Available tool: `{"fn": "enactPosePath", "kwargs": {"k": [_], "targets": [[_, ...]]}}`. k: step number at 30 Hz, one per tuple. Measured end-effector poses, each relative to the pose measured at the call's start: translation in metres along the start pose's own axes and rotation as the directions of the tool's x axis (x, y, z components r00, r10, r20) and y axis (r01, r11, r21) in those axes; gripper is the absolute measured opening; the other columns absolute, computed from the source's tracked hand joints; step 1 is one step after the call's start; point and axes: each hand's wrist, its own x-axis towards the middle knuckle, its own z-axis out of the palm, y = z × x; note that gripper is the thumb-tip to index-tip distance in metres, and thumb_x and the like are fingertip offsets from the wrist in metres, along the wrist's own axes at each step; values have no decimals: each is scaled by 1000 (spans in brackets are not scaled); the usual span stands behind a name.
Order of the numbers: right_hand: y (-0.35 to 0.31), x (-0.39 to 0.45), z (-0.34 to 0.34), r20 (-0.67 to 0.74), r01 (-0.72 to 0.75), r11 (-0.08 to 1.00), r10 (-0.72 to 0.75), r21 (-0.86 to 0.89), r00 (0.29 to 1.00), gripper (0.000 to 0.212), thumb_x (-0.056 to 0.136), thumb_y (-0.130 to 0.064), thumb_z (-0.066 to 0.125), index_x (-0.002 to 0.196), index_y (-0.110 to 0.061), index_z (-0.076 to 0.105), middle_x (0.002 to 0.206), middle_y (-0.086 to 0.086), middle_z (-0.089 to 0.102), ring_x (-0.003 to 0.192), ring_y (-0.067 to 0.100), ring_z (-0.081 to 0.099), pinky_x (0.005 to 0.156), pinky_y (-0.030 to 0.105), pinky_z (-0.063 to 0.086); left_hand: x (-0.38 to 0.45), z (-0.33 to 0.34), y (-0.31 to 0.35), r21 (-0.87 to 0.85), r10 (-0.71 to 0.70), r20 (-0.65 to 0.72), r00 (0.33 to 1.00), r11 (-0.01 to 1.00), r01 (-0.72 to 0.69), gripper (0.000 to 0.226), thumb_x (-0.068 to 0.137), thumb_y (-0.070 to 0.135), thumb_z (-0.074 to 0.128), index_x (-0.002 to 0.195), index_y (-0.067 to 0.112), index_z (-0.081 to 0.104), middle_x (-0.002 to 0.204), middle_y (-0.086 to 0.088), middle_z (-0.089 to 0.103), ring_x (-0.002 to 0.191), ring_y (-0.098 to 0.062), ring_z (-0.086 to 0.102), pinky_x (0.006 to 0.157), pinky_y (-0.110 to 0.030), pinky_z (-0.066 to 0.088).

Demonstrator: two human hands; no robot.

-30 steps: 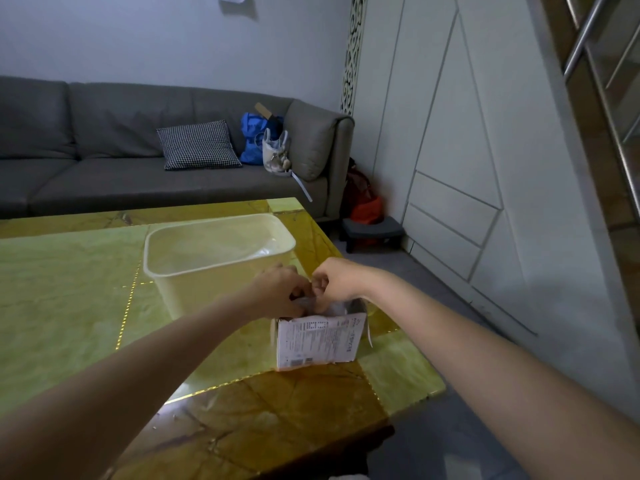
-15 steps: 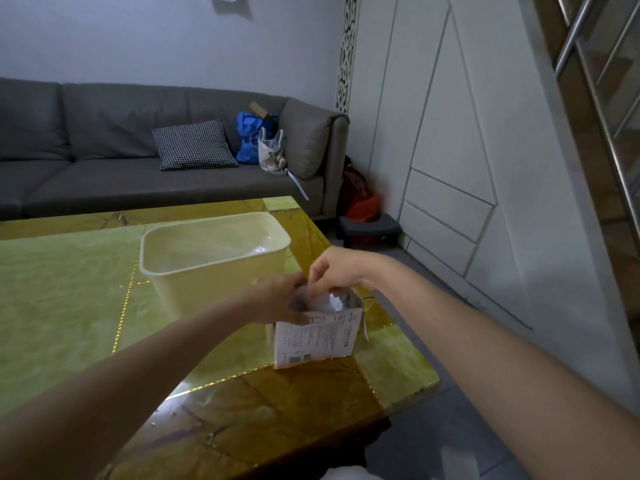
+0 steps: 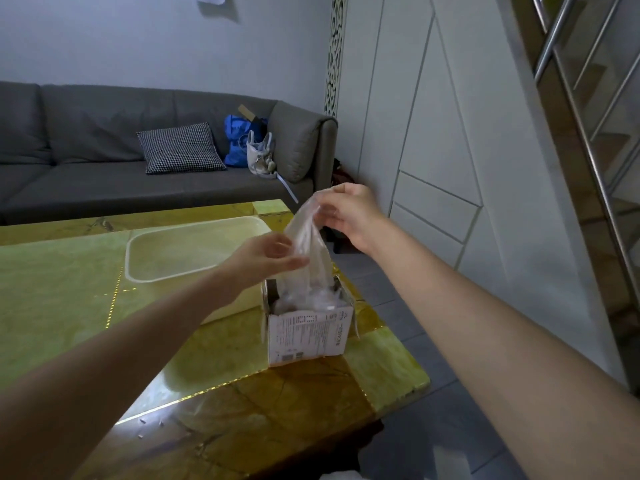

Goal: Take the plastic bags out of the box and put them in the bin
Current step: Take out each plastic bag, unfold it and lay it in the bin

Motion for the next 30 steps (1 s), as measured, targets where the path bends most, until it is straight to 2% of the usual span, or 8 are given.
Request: {"fn": "enactPosePath", "kwargs": {"k": [6, 11, 15, 18, 21, 23, 26, 30], "targets": [[-9, 7, 8, -14, 84, 982, -83, 172, 996, 20, 88, 6, 58, 75, -8, 51, 72, 10, 60, 58, 14, 60, 63, 24, 57, 6, -10, 11, -46, 53, -57, 997, 997, -55, 47, 75, 31, 70, 116, 13, 57, 111, -2, 64, 105, -16, 60, 92, -32, 47], [0, 11, -3, -78, 56, 978, -73, -201, 994, 19, 85, 3, 64, 75, -11, 56, 79, 7, 61, 65, 18, 60, 66, 27, 56, 4, -23, 7, -215, 13, -207, 978, 975, -58, 16, 89, 24, 55, 94, 13, 67, 102, -5, 68, 97, -17, 63, 96, -36, 42], [12, 10, -17, -20, 18, 901, -29, -433, 999, 21, 79, 5, 69, 79, -11, 56, 82, 9, 64, 73, 22, 61, 59, 25, 50, 7, -35, 6, -330, -83, -344, 935, 943, -38, 14, 93, 16, 51, 85, 12, 62, 85, -4, 66, 76, -10, 62, 68, -17, 50], [10, 5, -17, 169, -110, 882, 208, -459, 964, 44, 77, -8, 75, 115, -14, 54, 109, 10, 65, 84, 16, 64, 68, 23, 50, 11, -37, 6, -204, -58, -406, 912, 979, -28, 15, 93, 14, 53, 87, 6, 64, 71, -3, 62, 60, -7, 59, 51, -10, 46], [8, 4, -11, 231, -100, 916, 202, -389, 952, 35, 82, -18, 72, 113, -6, 60, 87, 4, 66, 70, 7, 63, 68, 19, 50, 12, -36, 10, 12, 21, -419, 908, 1000, -18, 16, 92, 19, 54, 84, 9, 65, 60, -2, 53, 52, -10, 45, 51, -17, 39], [8, 5, -3, 166, -41, 944, 100, -327, 981, 11, 86, -16, 68, 91, -6, 65, 67, 3, 57, 49, 5, 51, 49, 16, 40, 12, -37, 12, 100, 78, -405, 911, 994, -41, 20, 91, 21, 56, 79, 9, 65, 54, -2, 47, 48, -13, 38, 50, -23, 34], [6, 12, -1, 5, 5, 956, -4, -293, 1000, 12, 87, -19, 67, 77, -12, 64, 57, 0, 50, 40, 3, 42, 37, 14, 31, 11, -49, 10, 139, 91, -408, 908, 990, -37, 24, 89, 24, 59, 67, 14, 62, 52, -2, 45, 48, -14, 35, 47, -24, 32], [1, 20, -5, -204, 30, 956, -93, -291, 975, 7, 90, -21, 64, 88, -14, 64, 70, -3, 59, 59, 7, 54, 47, 16, 41, 13, -85, -9, 157, 64, -595, 801, 987, 37, 27, 91, 25, 56, 74, 6, 65, 58, -5, 49, 52, -16, 40, 58, -28, 36]]}}
